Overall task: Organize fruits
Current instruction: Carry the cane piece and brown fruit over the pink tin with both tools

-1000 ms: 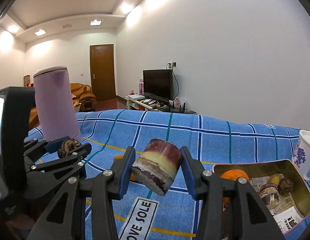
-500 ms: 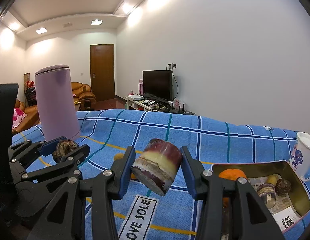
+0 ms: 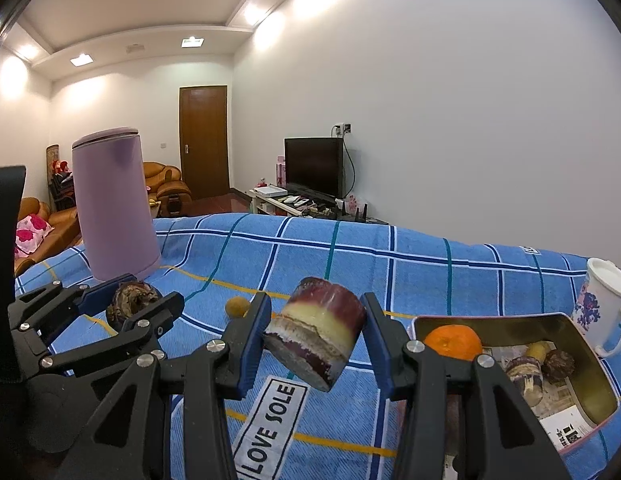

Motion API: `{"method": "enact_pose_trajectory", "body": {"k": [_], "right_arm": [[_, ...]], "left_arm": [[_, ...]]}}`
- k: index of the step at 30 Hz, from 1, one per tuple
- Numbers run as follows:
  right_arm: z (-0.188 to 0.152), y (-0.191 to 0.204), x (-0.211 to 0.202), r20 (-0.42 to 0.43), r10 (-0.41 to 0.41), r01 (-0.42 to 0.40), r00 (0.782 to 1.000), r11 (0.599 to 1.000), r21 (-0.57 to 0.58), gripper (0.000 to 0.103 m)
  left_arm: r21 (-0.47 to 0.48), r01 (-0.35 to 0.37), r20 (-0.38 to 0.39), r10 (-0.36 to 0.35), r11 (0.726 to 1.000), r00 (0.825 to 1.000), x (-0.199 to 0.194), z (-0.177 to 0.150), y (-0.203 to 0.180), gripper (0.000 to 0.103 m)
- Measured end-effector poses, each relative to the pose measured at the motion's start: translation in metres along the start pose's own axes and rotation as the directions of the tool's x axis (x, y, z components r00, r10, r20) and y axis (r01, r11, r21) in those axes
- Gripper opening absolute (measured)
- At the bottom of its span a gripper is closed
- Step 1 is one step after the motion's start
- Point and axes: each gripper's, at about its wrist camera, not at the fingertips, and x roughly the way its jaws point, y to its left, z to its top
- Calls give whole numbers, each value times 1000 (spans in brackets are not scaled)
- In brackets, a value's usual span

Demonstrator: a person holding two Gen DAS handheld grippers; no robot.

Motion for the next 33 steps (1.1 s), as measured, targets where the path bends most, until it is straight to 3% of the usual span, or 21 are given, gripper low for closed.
{"method": "enact_pose_trajectory", "body": {"k": [33], "right_arm": [[-8,-28,-28,4,-42,42,999,999,2,48]], "left_arm": [[49,50,-13,-49,998,999,-24,-7,-46,45]]}}
